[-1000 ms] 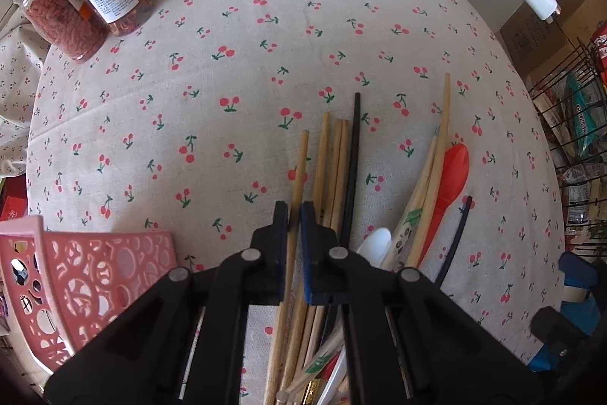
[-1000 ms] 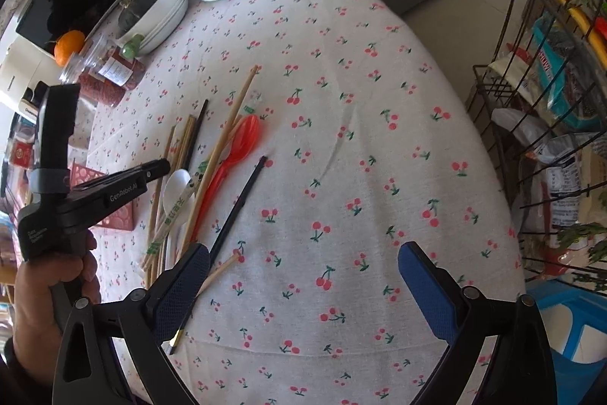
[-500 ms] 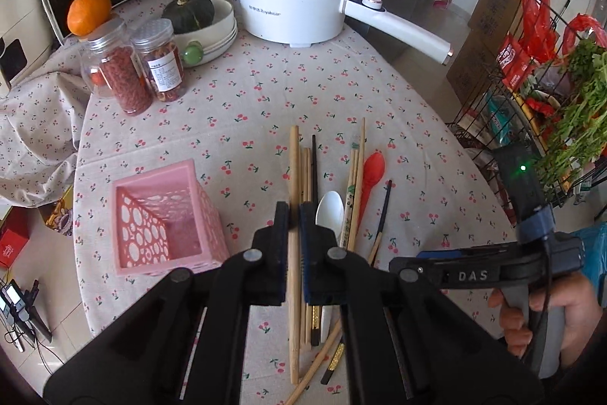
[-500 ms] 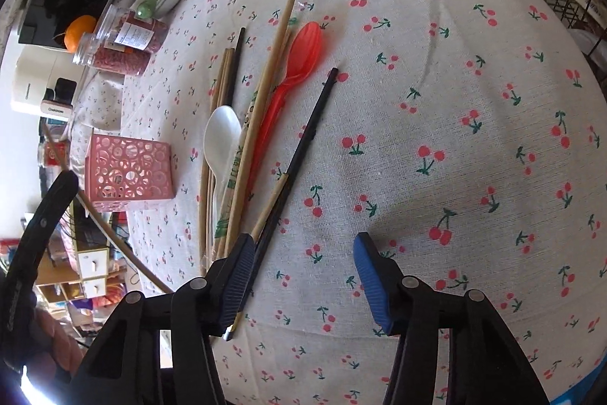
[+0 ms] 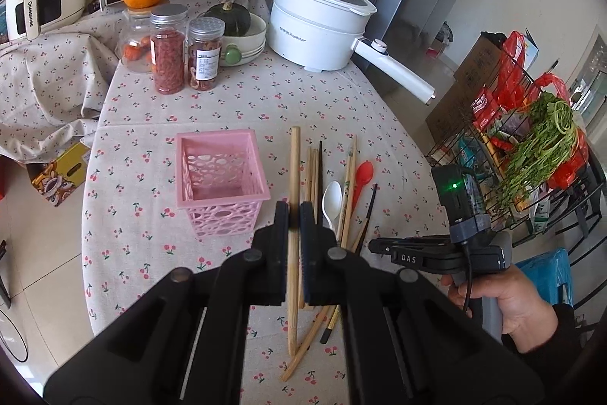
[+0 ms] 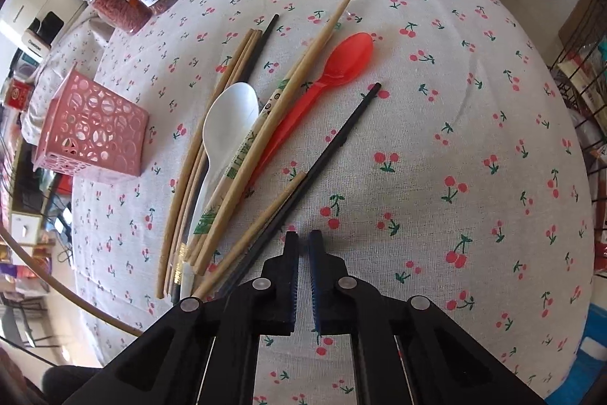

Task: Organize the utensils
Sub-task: 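Grasp a black chopstick with the right tool while the left holds the wooden chopstick raised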

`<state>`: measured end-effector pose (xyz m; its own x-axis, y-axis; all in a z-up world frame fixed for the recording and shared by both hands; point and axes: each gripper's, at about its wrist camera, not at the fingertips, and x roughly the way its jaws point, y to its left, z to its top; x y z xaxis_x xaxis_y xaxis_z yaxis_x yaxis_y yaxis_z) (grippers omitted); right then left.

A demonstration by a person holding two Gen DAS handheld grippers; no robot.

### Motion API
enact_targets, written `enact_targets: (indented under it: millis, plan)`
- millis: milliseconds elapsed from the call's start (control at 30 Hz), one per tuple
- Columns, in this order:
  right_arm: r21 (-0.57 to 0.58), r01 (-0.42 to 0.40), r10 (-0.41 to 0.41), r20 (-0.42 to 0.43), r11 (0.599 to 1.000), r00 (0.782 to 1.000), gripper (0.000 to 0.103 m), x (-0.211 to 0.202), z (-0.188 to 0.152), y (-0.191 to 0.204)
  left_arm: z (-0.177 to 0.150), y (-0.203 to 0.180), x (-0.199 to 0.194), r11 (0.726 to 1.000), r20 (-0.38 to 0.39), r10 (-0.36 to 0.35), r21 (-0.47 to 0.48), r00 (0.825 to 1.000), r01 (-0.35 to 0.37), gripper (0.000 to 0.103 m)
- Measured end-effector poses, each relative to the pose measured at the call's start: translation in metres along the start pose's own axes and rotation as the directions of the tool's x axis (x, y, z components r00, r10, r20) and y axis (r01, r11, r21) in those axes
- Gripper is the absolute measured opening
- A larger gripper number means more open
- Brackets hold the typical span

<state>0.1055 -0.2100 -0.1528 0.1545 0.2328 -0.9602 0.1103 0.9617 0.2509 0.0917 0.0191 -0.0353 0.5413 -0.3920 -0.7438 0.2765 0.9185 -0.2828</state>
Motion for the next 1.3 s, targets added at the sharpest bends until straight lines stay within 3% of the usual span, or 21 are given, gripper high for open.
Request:
enact_targets:
  millis: [167, 267, 500, 1067, 1233, 1300]
  plan:
    - [0.093, -0.020, 0.019, 0.007, 0.995, 1.000, 0.002, -0.007, 0.008, -0.034, -0.005, 0.012, -0.005, 0.995, -0.027, -0.081, -0.066, 0.996, 0.079, 0.006]
    - [0.157, -0.049, 0.048, 0.008, 0.986, 0.999, 0.007, -0.012, 0.010, -0.049, -0.007, 0.013, -0.009, 0.994, -0.023, -0.090, -0.067, 0.996, 0.088, 0.006]
    - [0.173, -0.115, 0.115, 0.010, 0.978, 0.993, 0.013, -0.012, 0.014, -0.041, -0.005, 0.008, -0.023, 0.994, 0.013, -0.103, -0.047, 0.995, 0.103, 0.006]
    - [0.146, 0.063, -0.075, 0.080, 0.987, 0.994, 0.016, 0.003, 0.038, -0.004, -0.008, 0.024, -0.028, 0.996, 0.023, -0.070, -0.060, 0.997, 0.072, 0.007]
    - [0.229, -0.001, -0.018, 0.079, 0.973, 0.997, 0.018, 0.006, 0.044, -0.012, -0.008, 0.024, -0.027, 0.996, 0.026, -0.058, -0.064, 0.998, 0.059, 0.007]
    - [0.240, 0.008, -0.030, 0.086, 0.971, 0.996, 0.017, 0.005, 0.045, -0.012, -0.007, 0.023, -0.027, 0.996, 0.028, -0.054, -0.065, 0.998, 0.056, 0.007]
